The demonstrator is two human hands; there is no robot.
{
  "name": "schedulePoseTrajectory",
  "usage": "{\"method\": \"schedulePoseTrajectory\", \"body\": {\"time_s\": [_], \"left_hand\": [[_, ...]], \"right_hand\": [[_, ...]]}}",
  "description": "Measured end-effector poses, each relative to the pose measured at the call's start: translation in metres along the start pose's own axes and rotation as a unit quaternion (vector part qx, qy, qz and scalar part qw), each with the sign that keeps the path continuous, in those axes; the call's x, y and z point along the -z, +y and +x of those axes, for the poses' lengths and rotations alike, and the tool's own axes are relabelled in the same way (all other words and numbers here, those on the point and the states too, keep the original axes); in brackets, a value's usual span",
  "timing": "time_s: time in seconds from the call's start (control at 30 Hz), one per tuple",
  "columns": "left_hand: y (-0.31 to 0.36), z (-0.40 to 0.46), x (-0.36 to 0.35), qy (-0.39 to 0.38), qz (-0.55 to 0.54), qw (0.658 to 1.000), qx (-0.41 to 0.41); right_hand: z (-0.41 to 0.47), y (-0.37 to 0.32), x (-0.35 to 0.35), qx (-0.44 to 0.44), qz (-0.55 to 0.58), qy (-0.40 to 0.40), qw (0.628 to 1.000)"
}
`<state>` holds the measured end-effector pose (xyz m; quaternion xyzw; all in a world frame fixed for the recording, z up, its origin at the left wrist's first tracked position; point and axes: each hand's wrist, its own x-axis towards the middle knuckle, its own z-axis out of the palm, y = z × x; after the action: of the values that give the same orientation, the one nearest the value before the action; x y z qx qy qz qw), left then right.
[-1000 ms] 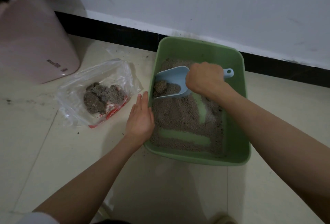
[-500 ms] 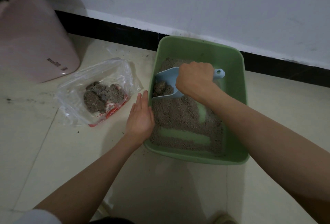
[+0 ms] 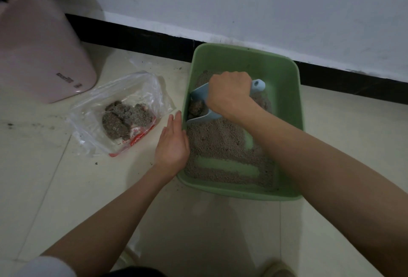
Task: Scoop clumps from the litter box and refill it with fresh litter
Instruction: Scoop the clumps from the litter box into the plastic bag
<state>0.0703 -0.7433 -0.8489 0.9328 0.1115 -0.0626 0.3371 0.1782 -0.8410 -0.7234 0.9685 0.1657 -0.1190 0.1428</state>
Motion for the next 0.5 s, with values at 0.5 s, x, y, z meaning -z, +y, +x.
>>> {"method": "schedulePoseTrajectory", "body": {"time_s": [0.5], "left_hand": [[0.002, -0.001, 0.003, -0.007, -0.004, 1.0, 0.002]], "right_hand": [[-0.002, 0.074, -0.105, -0.079, 0.333, -0.097, 0.935]]}}
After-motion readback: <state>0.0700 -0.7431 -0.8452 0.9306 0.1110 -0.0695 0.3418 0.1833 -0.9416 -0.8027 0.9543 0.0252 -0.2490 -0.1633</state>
